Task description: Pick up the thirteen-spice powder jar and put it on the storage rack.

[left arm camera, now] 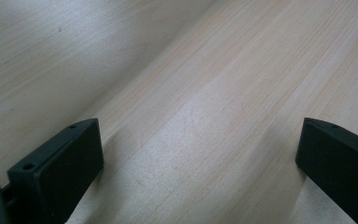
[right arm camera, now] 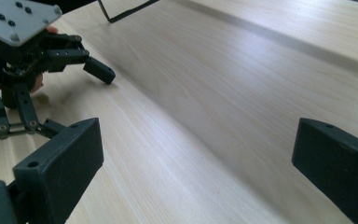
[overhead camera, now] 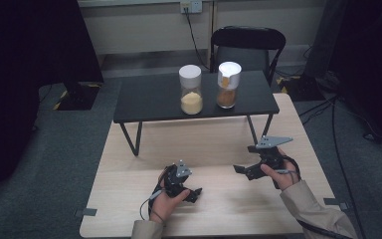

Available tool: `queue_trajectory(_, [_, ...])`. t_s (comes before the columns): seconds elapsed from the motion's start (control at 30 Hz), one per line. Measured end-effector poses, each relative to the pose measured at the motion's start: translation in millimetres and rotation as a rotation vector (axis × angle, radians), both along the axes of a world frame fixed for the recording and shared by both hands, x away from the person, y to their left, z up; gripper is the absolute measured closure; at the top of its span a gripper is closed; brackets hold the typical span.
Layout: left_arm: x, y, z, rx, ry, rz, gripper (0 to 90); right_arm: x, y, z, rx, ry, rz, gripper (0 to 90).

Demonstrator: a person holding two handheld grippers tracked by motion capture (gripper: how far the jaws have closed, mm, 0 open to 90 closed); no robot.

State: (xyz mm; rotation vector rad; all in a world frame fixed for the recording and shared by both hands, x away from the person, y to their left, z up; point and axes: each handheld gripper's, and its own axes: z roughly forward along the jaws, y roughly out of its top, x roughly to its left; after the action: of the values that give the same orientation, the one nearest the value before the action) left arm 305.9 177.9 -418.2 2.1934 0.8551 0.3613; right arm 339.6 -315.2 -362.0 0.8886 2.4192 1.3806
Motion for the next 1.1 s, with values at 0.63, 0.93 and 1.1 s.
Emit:
queue_trajectory(0.63, [0.0, 0.0, 0.0, 0.000, 0.000, 0.000, 0.0, -5.1, -10.2, -21.4, -0.031, 0.012, 0.010, 0.9])
queue_trajectory(0.93, [0.0, 0.0, 0.0, 0.000, 0.000, 0.000, 0.0, -8.7, -10.6, -31.2, -0.062, 0.009, 0.024, 0.9])
queue_trajectory(1.1, [0.0, 0.0, 0.0, 0.000, 0.000, 0.000, 0.0, -11.0, -11.9, -37.7, -0.082, 0.012, 0.029, 1.1])
